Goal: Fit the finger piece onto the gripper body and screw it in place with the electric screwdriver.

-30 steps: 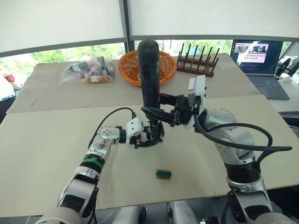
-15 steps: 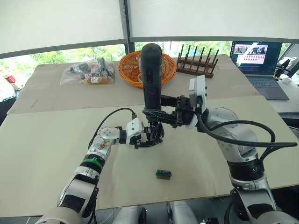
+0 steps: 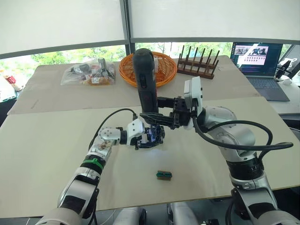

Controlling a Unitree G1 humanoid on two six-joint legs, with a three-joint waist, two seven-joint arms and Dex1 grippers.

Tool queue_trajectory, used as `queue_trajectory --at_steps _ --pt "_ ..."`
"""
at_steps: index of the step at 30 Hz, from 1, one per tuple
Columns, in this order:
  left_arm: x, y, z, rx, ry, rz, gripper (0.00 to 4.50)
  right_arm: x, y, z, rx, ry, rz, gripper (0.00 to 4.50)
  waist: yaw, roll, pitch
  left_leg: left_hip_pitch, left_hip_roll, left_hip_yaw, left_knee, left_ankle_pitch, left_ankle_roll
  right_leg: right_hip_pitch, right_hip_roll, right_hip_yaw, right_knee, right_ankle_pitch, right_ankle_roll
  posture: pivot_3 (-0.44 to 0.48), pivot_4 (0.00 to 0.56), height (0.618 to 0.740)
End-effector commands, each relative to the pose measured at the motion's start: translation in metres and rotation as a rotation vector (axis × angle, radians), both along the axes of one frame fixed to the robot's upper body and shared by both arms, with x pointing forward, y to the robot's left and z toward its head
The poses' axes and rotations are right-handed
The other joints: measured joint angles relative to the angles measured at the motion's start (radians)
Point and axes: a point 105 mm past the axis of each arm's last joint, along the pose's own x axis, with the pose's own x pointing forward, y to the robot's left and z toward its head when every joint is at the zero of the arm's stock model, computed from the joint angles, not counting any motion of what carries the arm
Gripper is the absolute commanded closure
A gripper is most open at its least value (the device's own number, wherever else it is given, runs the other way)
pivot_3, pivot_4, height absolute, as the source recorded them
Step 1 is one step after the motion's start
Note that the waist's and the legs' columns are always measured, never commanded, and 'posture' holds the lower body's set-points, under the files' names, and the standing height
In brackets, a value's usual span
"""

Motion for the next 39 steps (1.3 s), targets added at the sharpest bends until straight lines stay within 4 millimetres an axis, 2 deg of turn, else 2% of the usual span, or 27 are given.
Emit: queue_trajectory --at_steps 1,9,12,17,28,31,37,39 --pt "0.002 -0.002 0.011 -0.018 -0.049 -0.013 2.18 0.02 -0.014 -0.042 -0.131 0.121 -0.106 2.57 0.0 0.0 0.0 0.0 0.0 0.0 0.0 0.0 0.0 0.0 0.0 0.0 0.0 0.0 0.0 0.0 0.15 0.74" --pt "0.002 0.0 0.012 -0.016 -0.051 -0.013 2.18 0.02 -0.019 -0.041 -0.133 0.119 -0.114 2.57 0.0 -0.001 -0.001 0.0 0.0 0.0 0.0 0.0 0.0 0.0 0.0 0.0 0.0 0.0 0.0 0.0 0.15 0.74" --pt "0.002 0.0 0.012 -0.014 -0.051 -0.014 2.18 0.02 -0.02 -0.035 -0.121 0.104 -0.117 2.57 0.0 -0.001 -0.001 0.0 0.0 0.0 0.0 0.0 0.001 0.0 0.0 0.0 0.0 0.0 0.0 0.0 0.15 0.74" --pt "0.002 -0.001 0.011 -0.009 -0.049 -0.019 2.18 0.017 -0.02 -0.01 -0.087 0.043 -0.109 2.57 0.001 -0.001 -0.001 0.0 0.0 0.0 0.0 0.0 0.001 0.0 0.0 0.0 0.0 0.0 0.0 0.0 0.15 0.74" --pt "-0.002 -0.001 0.002 0.02 -0.025 -0.044 2.18 -0.02 -0.012 0.087 0.123 -0.158 0.001 2.57 0.002 -0.001 -0.001 -0.008 0.0 0.0 0.0 0.001 -0.002 -0.007 -0.001 0.0 0.0 0.0 0.0 0.0 0.15 0.74" --pt "-0.002 -0.001 0.002 0.024 -0.022 -0.048 2.18 -0.028 -0.011 0.097 0.159 -0.166 0.024 2.57 0.001 -0.001 -0.001 -0.008 0.0 0.0 0.0 0.001 -0.002 -0.007 -0.001 0.0 -0.001 0.0 0.0 0.0 0.15 0.74" --pt "0.004 0.003 0.003 0.038 -0.004 -0.03 2.18 -0.037 -0.009 0.102 0.224 -0.122 0.086 2.57 -0.001 -0.001 -0.001 -0.008 0.0 0.0 0.0 0.0 0.001 -0.006 -0.001 0.0 -0.001 0.0 0.0 0.0 0.15 0.74" --pt "0.006 0.006 0.007 0.037 -0.007 -0.025 1.14 -0.042 -0.008 0.105 0.242 -0.096 0.126 2.57 -0.002 -0.001 -0.001 -0.007 0.0 0.0 0.0 0.0 0.001 -0.006 -0.001 0.0 0.0 0.0 0.0 0.0 0.15 0.74"
